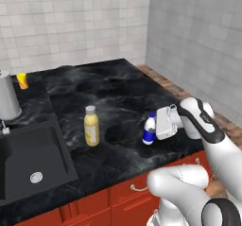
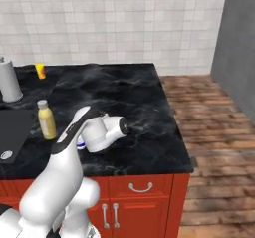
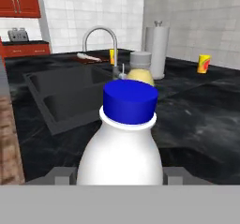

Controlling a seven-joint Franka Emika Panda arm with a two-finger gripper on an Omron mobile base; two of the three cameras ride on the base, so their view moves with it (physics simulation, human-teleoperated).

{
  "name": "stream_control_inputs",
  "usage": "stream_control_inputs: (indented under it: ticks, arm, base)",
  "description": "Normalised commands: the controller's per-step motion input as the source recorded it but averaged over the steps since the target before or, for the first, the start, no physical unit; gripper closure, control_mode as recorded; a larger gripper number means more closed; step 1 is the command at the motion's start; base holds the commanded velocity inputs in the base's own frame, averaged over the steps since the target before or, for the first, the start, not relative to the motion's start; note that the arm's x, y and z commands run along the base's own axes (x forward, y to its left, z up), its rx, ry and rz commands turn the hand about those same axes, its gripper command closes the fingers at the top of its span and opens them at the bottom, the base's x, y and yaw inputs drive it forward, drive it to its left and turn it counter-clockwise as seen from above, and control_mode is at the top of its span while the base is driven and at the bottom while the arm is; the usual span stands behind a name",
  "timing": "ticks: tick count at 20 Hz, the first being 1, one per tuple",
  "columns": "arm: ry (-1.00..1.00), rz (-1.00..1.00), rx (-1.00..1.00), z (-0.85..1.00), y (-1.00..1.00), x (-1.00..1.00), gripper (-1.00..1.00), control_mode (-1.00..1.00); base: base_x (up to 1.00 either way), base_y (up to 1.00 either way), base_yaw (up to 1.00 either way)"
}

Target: Place the drinks on the dining counter in a tight cluster.

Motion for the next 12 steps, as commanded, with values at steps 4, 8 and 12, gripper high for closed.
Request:
stream_control_inputs:
  ticks: [4,8,12]
  arm:
    - [0.0,0.0,0.0,0.0,0.0,0.0,1.0,1.0]
    - [0.0,0.0,0.0,0.0,0.0,0.0,1.0,1.0]
    - [0.0,0.0,0.0,0.0,0.0,0.0,1.0,1.0]
  base:
    - [0.39,-0.16,0.46]
    - [0.4,-0.22,0.28]
    - [0.22,-0.3,0.11]
